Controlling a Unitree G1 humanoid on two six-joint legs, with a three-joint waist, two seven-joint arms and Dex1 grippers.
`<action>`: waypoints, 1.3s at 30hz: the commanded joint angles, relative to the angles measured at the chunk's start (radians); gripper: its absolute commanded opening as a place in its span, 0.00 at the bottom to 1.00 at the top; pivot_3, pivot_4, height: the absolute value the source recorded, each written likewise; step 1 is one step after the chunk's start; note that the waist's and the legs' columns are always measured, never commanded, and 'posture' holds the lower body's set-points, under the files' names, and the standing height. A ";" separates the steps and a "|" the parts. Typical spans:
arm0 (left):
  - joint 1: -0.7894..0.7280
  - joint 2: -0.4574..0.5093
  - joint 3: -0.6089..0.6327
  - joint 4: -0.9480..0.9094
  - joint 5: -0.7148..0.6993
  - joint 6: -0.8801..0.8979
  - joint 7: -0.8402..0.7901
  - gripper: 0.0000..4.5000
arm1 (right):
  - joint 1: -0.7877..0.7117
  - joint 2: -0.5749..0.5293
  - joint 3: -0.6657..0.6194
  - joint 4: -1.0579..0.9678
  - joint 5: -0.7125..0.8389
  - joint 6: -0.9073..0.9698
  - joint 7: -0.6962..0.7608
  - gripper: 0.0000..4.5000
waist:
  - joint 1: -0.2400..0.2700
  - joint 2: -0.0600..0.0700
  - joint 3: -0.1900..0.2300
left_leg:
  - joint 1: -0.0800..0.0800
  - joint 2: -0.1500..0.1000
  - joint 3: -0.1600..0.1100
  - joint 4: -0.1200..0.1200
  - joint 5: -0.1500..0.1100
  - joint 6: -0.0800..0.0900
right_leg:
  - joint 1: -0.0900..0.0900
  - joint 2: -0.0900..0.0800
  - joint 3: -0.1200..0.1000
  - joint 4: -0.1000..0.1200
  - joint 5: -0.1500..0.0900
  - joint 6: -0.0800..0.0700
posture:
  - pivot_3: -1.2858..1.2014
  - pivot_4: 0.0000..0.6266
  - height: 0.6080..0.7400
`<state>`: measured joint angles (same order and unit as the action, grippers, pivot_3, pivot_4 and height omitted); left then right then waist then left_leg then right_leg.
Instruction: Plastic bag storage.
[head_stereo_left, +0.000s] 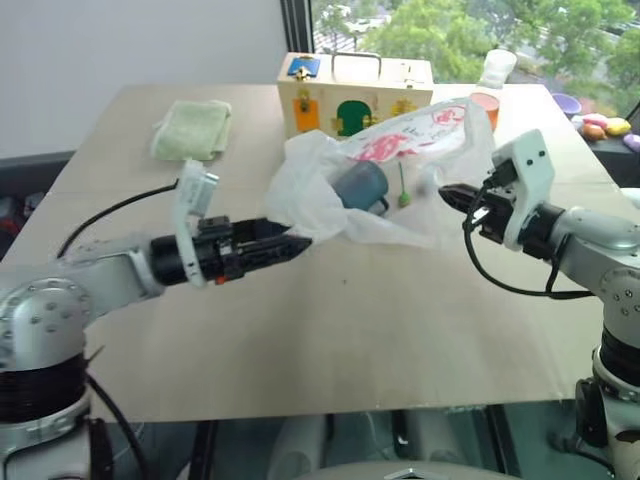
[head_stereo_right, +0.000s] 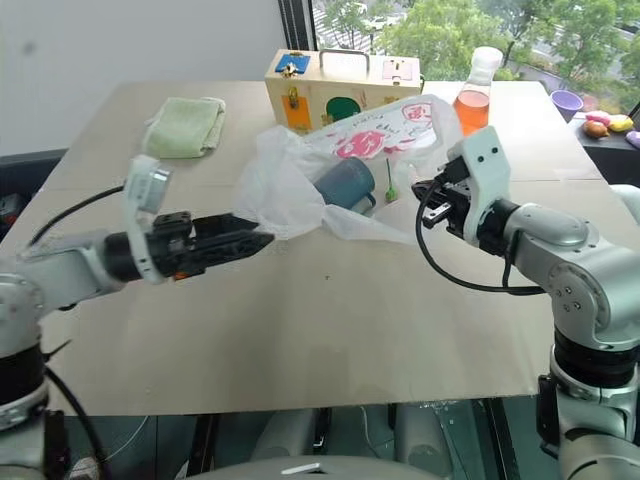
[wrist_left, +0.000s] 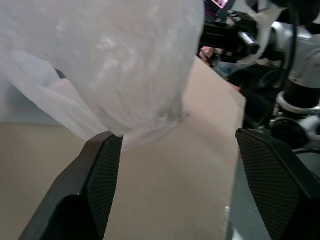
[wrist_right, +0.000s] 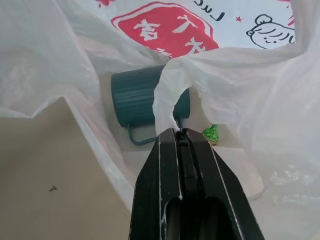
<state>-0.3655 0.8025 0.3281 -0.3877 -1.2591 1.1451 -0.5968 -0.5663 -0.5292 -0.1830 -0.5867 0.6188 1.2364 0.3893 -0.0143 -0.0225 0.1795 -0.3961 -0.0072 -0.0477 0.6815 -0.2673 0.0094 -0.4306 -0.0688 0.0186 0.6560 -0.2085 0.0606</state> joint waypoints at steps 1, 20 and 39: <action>-0.057 -0.064 -0.004 -0.014 -0.016 -0.054 0.086 0.82 | -0.002 0.000 -0.004 -0.019 -0.006 -0.030 -0.020 0.00 | 0.000 0.000 0.000 | 0.000 0.000 0.000 0.000 0.000 0.000 | 0.000 0.000 0.000 0.000 0.000 0.000 | 0.52 0.24 1.00; -0.095 -0.124 -0.001 -0.019 -0.048 -0.108 0.206 0.00 | -0.132 0.013 0.209 0.206 -0.121 -0.075 -0.037 0.81 | -0.003 0.000 0.000 | -0.001 0.000 0.000 0.000 0.000 0.000 | 0.000 0.000 0.000 -0.001 0.000 0.000 | 0.52 0.24 1.00; -0.096 -0.125 -0.042 -0.046 -0.007 -0.149 0.236 0.00 | -0.214 -0.260 0.576 0.245 -0.508 -0.149 0.073 0.24 | -0.001 0.000 0.000 | -0.002 0.000 -0.001 -0.005 0.000 0.000 | 0.000 0.000 -0.001 -0.010 0.000 0.000 | 0.52 0.24 1.00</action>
<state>-0.4476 0.6748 0.2889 -0.4100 -1.2755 1.0171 -0.3603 -0.7828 -0.7708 0.4194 -0.3056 0.1419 1.0816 0.4718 -0.0149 -0.0227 0.1798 -0.3987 -0.0077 -0.0488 0.6757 -0.2673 0.0094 -0.4309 -0.0693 0.0172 0.6456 -0.2082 0.0610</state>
